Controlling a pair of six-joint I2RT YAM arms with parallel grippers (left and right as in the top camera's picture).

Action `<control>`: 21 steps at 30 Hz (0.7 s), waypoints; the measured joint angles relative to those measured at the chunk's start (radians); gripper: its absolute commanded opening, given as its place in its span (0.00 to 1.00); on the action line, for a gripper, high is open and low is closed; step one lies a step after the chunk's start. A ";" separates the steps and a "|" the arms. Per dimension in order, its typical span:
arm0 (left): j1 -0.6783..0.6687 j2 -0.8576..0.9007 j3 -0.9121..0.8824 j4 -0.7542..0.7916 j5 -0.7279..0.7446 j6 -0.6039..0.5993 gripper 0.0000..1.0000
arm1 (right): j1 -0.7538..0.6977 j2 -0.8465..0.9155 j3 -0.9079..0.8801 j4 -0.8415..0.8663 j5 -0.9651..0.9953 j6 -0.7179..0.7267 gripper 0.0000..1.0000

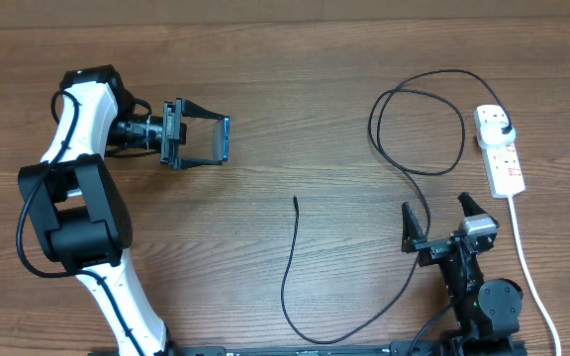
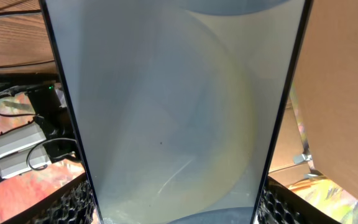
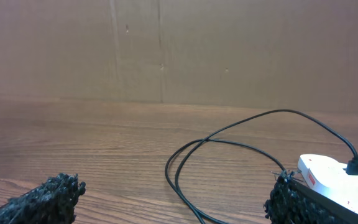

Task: Plug charger to phone and switch on socket
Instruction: 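Hold the phone raised in the left gripper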

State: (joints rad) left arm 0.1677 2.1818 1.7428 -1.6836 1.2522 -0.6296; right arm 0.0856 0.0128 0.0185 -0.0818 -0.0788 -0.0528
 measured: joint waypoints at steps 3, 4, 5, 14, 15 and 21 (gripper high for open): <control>0.000 0.000 0.000 0.000 0.000 0.000 0.04 | 0.000 0.000 0.000 0.000 0.000 0.000 1.00; 0.000 0.000 0.000 0.000 0.000 0.000 0.04 | 0.000 0.000 0.000 0.000 0.000 0.000 1.00; 0.000 0.000 0.000 0.000 0.000 0.000 0.04 | 0.000 0.000 0.000 0.000 0.000 0.000 1.00; 0.000 0.000 0.000 0.000 -0.001 0.000 0.04 | 0.000 0.000 0.000 0.000 0.000 0.000 1.00; 0.000 0.000 0.000 0.000 -0.002 0.000 0.04 | 0.000 0.000 0.000 0.000 0.000 0.000 1.00; 0.000 0.000 0.000 0.000 -0.017 0.000 0.04 | 0.000 0.000 0.000 0.000 0.000 0.000 1.00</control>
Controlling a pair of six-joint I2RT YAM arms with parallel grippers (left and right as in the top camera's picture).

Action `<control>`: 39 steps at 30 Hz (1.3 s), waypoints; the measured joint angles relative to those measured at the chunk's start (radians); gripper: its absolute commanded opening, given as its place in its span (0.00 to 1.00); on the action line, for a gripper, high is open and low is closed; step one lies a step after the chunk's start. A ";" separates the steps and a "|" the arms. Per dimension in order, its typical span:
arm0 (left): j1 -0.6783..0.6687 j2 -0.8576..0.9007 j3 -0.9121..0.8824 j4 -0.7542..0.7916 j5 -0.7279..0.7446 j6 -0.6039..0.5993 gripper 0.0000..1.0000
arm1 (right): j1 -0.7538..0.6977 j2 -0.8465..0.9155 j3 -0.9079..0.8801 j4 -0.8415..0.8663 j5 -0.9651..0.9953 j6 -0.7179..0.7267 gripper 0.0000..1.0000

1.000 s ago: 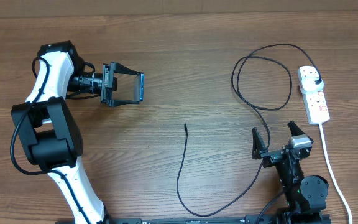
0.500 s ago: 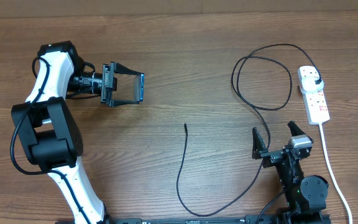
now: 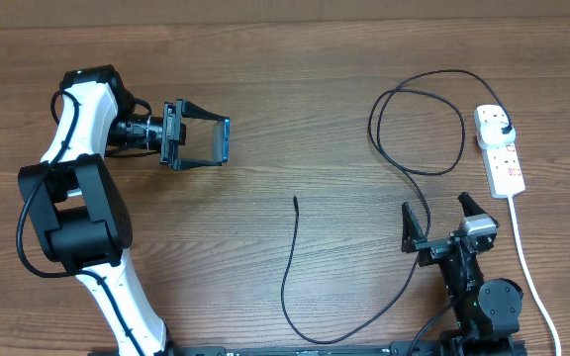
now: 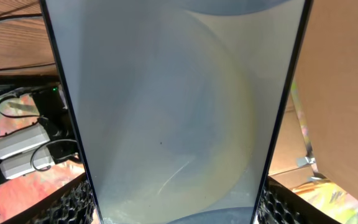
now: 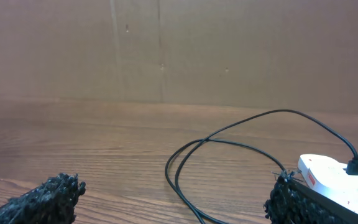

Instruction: Plug charger to phone and switch on socket

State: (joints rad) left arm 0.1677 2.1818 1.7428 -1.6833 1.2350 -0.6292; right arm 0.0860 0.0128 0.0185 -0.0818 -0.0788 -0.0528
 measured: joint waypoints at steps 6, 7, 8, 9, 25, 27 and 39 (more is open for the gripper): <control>0.000 0.000 0.000 0.000 -0.019 0.000 0.04 | 0.000 0.000 0.000 0.000 0.000 0.000 1.00; 0.000 0.000 0.000 0.000 -0.023 0.000 0.04 | 0.000 0.000 0.000 0.000 0.000 0.000 1.00; 0.000 0.000 0.000 0.000 -0.031 0.000 0.04 | 0.000 0.000 0.000 0.000 0.000 0.000 1.00; 0.000 0.000 0.000 0.000 -0.037 0.000 0.04 | 0.000 0.000 0.000 0.000 0.000 0.000 1.00; -0.034 0.000 0.000 0.063 -0.144 0.000 0.04 | 0.000 0.000 0.000 0.000 0.000 0.000 1.00; -0.044 0.000 0.000 0.074 -0.145 0.000 0.04 | 0.000 0.000 0.000 0.000 0.000 0.001 1.00; -0.102 0.000 0.000 0.102 -0.148 0.000 0.04 | 0.000 0.000 0.000 0.068 0.000 0.021 1.00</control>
State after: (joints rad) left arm 0.0654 2.1818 1.7428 -1.5810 1.0870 -0.6296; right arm 0.0860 0.0128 0.0185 -0.0135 -0.0788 -0.0319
